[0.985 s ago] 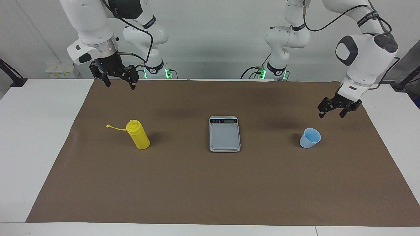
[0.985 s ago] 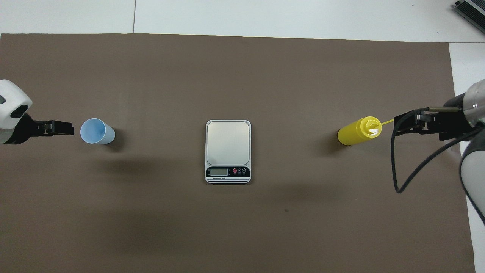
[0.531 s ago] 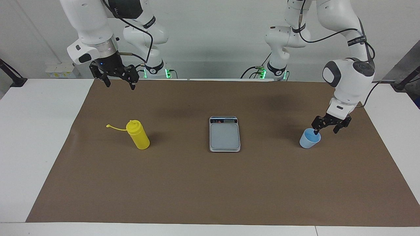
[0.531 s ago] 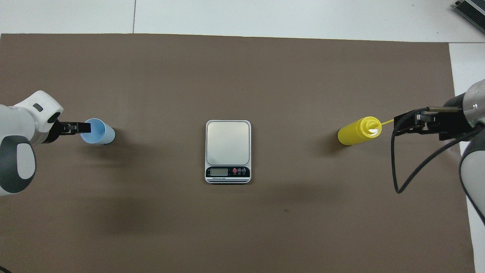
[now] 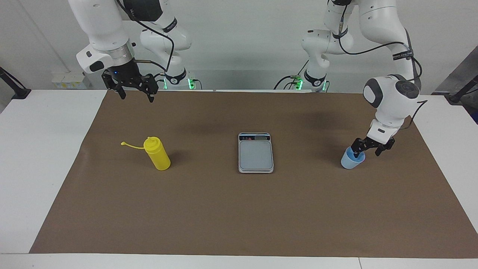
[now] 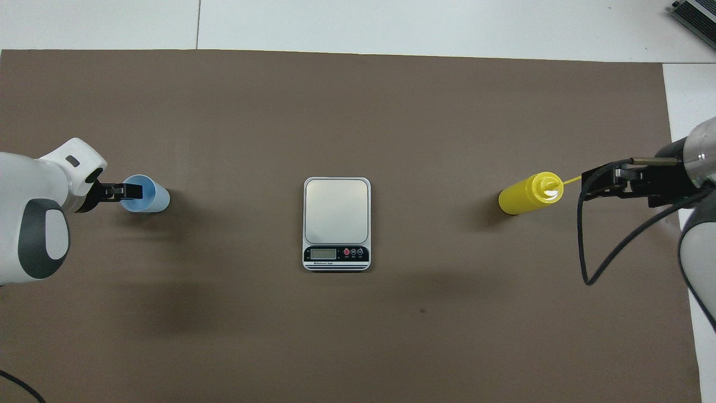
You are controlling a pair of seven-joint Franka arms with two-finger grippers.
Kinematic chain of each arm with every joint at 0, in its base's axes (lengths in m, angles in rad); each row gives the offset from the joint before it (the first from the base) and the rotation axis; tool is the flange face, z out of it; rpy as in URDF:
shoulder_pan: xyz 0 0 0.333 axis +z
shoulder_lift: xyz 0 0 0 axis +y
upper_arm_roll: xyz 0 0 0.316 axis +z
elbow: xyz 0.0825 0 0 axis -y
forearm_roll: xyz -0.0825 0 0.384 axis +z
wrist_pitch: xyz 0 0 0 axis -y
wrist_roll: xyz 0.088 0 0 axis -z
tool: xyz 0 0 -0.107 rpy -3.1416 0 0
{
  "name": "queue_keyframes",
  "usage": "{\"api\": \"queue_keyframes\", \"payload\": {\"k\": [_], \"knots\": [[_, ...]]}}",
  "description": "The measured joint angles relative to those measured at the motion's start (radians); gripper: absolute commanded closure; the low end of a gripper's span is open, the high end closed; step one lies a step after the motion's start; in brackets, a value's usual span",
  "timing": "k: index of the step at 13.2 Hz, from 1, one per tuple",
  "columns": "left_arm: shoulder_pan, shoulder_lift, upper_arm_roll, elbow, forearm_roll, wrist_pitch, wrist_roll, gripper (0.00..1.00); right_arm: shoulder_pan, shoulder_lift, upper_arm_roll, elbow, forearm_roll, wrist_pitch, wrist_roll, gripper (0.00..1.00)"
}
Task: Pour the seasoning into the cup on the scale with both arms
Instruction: 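Carry the blue cup with the left gripper onto the scale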
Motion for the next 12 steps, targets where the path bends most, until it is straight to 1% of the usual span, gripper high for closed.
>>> {"api": "queue_keyframes", "payload": {"k": [1,2,3,5,6,10,12], "knots": [[0.000,0.009,0.000,0.000,0.000,0.004,-0.003,0.45,0.000,0.000,0.000,0.000,0.000,0.000,0.000,0.00],[0.000,0.013,0.000,0.000,-0.002,0.004,-0.007,0.61,0.000,0.000,0.000,0.000,0.000,0.000,0.000,0.00],[0.000,0.014,-0.001,0.000,-0.004,0.004,-0.012,0.69,0.000,0.000,0.000,0.000,0.000,0.000,0.000,0.00],[0.000,0.014,-0.005,0.000,-0.005,0.000,-0.024,0.92,0.000,0.000,0.000,0.000,0.000,0.000,0.000,0.00],[-0.002,0.014,-0.009,0.000,-0.006,-0.002,-0.038,1.00,0.000,0.000,0.000,0.000,0.000,0.000,0.000,0.00],[-0.003,0.003,-0.044,0.004,-0.008,-0.009,-0.103,1.00,0.000,0.000,0.000,0.000,0.000,0.000,0.000,0.00],[-0.003,0.004,-0.076,0.018,-0.009,-0.036,-0.158,1.00,0.000,0.000,0.000,0.000,0.000,0.000,0.000,0.00]]}}
